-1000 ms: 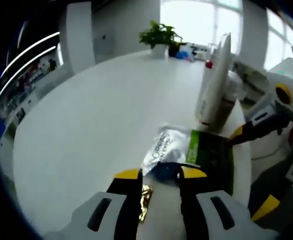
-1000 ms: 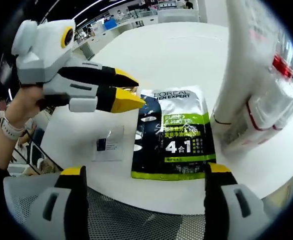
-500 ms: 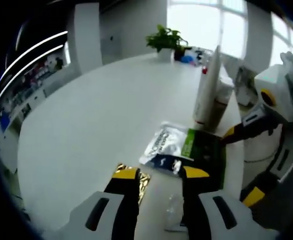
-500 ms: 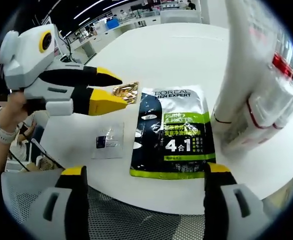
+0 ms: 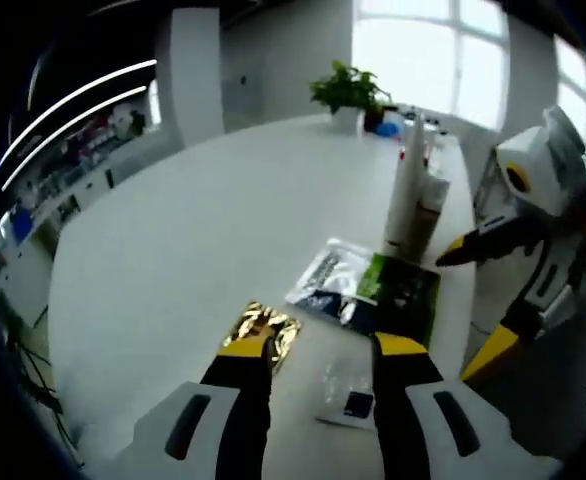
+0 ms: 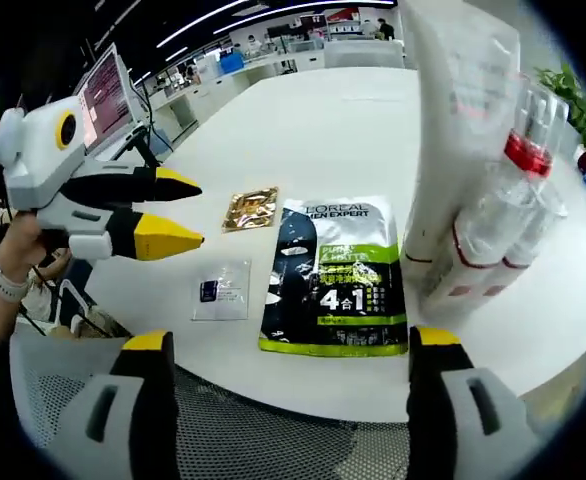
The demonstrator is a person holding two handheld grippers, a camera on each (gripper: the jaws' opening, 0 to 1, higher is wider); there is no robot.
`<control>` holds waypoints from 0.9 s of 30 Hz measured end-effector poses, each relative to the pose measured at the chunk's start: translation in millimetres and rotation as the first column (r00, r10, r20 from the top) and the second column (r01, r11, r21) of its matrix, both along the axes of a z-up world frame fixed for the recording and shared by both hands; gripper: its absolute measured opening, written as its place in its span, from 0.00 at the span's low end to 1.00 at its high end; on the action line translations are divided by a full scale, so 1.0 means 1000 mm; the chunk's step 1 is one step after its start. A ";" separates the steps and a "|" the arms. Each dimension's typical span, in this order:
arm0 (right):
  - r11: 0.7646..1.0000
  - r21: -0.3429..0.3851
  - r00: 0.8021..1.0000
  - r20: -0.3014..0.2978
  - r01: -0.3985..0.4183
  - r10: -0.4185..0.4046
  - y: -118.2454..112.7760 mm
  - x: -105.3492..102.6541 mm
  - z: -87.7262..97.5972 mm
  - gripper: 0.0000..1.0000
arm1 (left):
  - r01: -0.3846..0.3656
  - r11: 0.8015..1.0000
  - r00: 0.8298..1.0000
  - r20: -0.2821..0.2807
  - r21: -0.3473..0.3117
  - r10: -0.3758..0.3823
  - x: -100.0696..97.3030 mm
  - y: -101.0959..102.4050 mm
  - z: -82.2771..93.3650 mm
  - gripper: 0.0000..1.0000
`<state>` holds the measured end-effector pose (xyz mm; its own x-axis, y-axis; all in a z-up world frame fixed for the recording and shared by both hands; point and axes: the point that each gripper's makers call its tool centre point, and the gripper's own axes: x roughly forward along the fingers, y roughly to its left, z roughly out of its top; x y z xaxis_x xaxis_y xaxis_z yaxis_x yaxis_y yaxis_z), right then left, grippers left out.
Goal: Arrange the skincare products in the storage area until every visible bottle or jar stands upright without overlapping.
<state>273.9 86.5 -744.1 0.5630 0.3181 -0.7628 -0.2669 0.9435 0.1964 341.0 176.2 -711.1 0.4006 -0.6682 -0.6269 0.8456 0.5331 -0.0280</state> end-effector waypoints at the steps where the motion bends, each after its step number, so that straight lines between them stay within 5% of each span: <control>1: 1.000 0.001 1.000 0.009 -0.006 0.006 0.001 0.000 0.003 0.98 | -0.002 1.000 1.000 0.000 -0.003 0.002 -0.002 0.001 0.002 0.39; 12: 0.996 -0.010 0.995 0.051 -0.088 0.088 0.005 -0.020 0.032 0.99 | -0.057 0.998 0.998 0.007 -0.036 0.057 -0.011 0.007 0.016 0.50; 18: 0.992 -0.017 0.988 0.093 -0.124 0.125 -0.007 -0.025 0.058 0.99 | -0.102 0.995 0.995 -0.013 -0.023 0.101 -0.022 0.009 0.019 0.56; 27: 0.973 -0.083 0.972 0.076 -0.214 0.221 -0.030 -0.031 0.068 0.99 | -0.146 0.988 0.989 -0.001 -0.043 0.146 -0.041 0.007 0.041 0.69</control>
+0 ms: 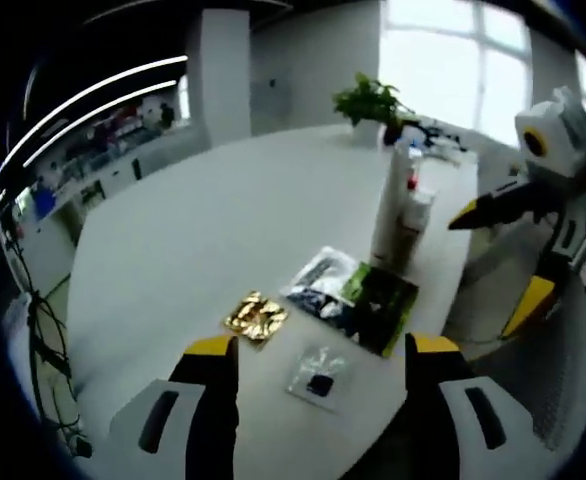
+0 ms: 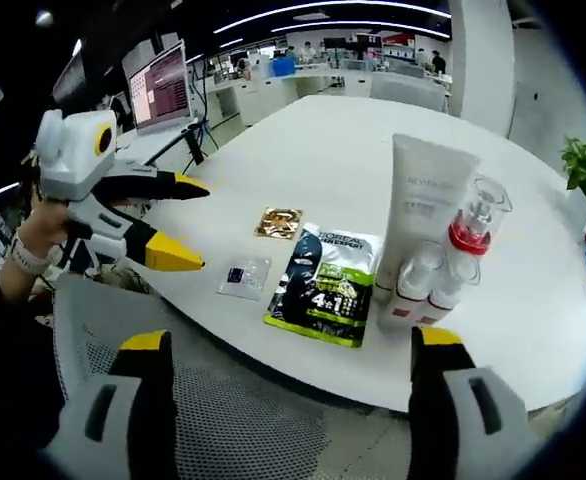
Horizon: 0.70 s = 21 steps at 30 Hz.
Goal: Arrange the skincare products in the storage area until every visible bottle or jar stands upright without overlapping.
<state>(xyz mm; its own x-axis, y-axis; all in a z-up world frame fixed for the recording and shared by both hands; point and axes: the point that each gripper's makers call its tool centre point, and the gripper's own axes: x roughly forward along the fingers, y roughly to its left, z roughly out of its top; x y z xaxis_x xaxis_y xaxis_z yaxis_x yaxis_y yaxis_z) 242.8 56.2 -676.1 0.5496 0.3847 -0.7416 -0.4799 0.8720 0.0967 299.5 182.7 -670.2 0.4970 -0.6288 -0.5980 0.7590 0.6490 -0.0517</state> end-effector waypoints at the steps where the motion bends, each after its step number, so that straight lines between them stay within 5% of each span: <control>1: 1.000 -0.002 1.000 0.003 -0.003 0.003 -0.003 0.000 0.002 0.99 | -0.009 1.000 1.000 0.001 -0.004 0.009 -0.001 0.000 0.003 0.70; 8: 0.999 -0.029 0.998 0.056 -0.027 0.029 -0.031 0.010 0.017 0.99 | -0.059 0.998 0.998 -0.015 0.004 0.059 -0.014 0.002 0.009 0.76; 12: 0.998 -0.042 0.997 0.066 -0.038 0.041 -0.043 0.015 0.017 0.99 | -0.085 0.996 0.996 -0.015 -0.028 0.085 -0.018 -0.001 0.013 0.90; 21: 0.995 -0.080 0.992 0.104 -0.063 0.071 -0.064 0.023 0.025 0.99 | -0.157 0.988 0.988 -0.016 -0.010 0.156 -0.017 0.005 0.013 0.97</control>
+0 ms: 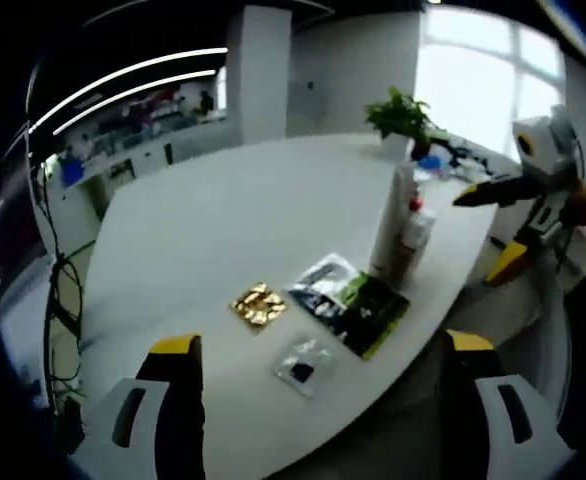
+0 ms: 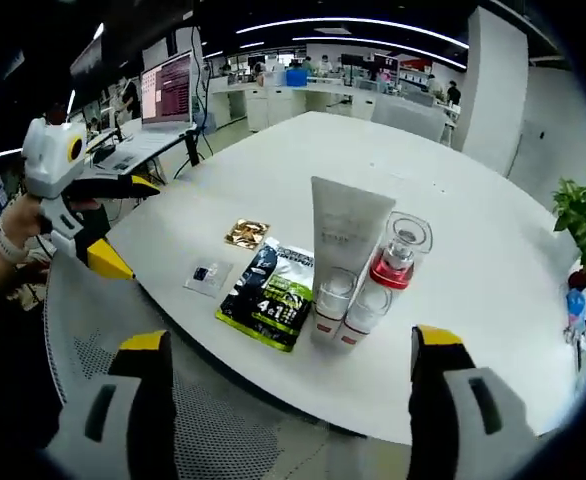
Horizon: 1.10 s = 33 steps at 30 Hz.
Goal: Arrange the skincare products in the storage area until every visible bottle or jar stands upright without overlapping.
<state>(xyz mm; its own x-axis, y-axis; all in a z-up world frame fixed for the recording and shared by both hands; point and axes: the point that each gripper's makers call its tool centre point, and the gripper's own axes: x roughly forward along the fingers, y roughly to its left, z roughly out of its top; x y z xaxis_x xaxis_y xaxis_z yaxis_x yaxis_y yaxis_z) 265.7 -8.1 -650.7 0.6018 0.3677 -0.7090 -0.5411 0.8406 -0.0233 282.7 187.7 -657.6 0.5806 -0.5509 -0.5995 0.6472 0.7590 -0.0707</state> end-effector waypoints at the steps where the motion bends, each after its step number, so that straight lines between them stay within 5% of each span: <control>1: 1.000 0.000 1.000 0.003 -0.001 0.001 -0.002 0.001 0.000 0.99 | -0.006 1.000 1.000 -0.002 0.002 0.006 0.000 0.000 0.000 0.97; 15: 0.998 0.051 0.999 0.025 -0.041 0.040 -0.010 0.007 0.000 0.99 | -0.064 0.997 0.998 -0.010 0.034 0.064 -0.016 0.005 -0.007 0.97; 33: 0.996 0.089 0.997 0.073 -0.017 0.011 -0.015 0.006 -0.013 0.99 | -0.021 0.998 0.999 -0.038 0.066 0.023 -0.012 0.002 -0.015 0.97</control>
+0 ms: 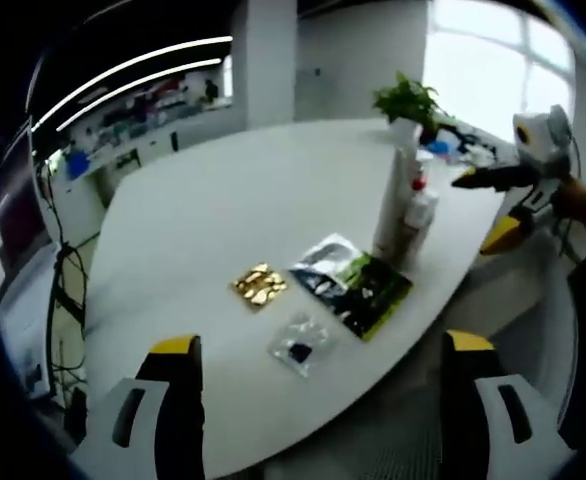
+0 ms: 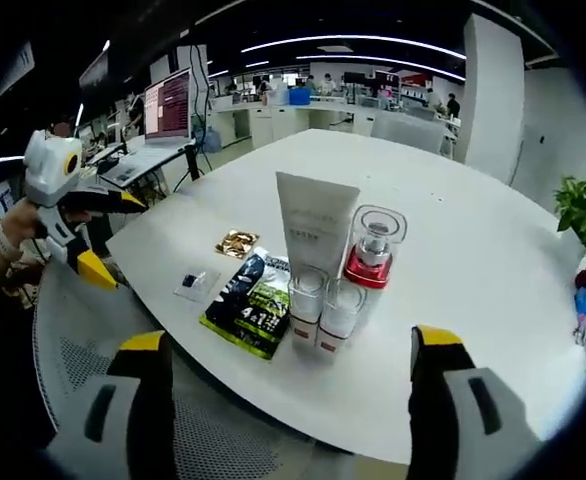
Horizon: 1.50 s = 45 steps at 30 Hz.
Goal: Arrange the skincare products in the storage area until every visible bottle or jar stands upright without overlapping.
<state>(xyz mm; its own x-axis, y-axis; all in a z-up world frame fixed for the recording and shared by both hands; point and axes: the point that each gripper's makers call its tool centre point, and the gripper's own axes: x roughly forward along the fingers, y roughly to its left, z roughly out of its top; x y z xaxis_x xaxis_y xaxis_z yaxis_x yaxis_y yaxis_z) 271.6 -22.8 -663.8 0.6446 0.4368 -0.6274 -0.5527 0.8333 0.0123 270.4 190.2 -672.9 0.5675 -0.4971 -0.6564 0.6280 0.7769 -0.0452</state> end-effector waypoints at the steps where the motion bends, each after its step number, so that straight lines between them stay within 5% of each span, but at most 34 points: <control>1: 1.000 0.011 1.000 0.003 -0.002 0.002 0.001 0.000 0.000 0.98 | 0.012 1.000 1.000 -0.010 -0.006 -0.012 0.000 -0.002 -0.002 0.97; 9: 0.998 0.060 1.000 0.003 -0.009 0.008 0.001 -0.003 -0.005 0.88 | 0.035 0.999 0.999 -0.041 0.012 -0.035 -0.002 -0.005 -0.011 0.97; 18: 0.994 0.108 1.000 0.016 0.016 -0.017 -0.004 -0.006 -0.002 0.66 | 0.061 0.998 0.996 -0.067 0.021 -0.060 0.005 -0.012 -0.023 0.97; 31: 0.984 0.165 0.998 0.018 0.061 -0.065 -0.008 -0.015 -0.002 0.67 | 0.153 0.987 0.985 -0.089 0.052 -0.148 0.012 -0.016 -0.043 0.92; 45: 0.978 0.194 0.997 0.015 0.075 -0.080 -0.007 -0.018 -0.005 0.63 | 0.276 0.951 0.956 -0.139 0.135 -0.258 0.022 -0.016 -0.071 0.68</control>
<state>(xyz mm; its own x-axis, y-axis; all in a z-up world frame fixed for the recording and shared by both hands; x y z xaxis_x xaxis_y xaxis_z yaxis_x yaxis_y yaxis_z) 253.6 -30.0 -668.5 0.6945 0.4966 -0.5206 -0.4885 0.8567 0.1656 292.3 174.3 -744.0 0.3412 -0.5094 -0.7900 0.8108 0.5847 -0.0268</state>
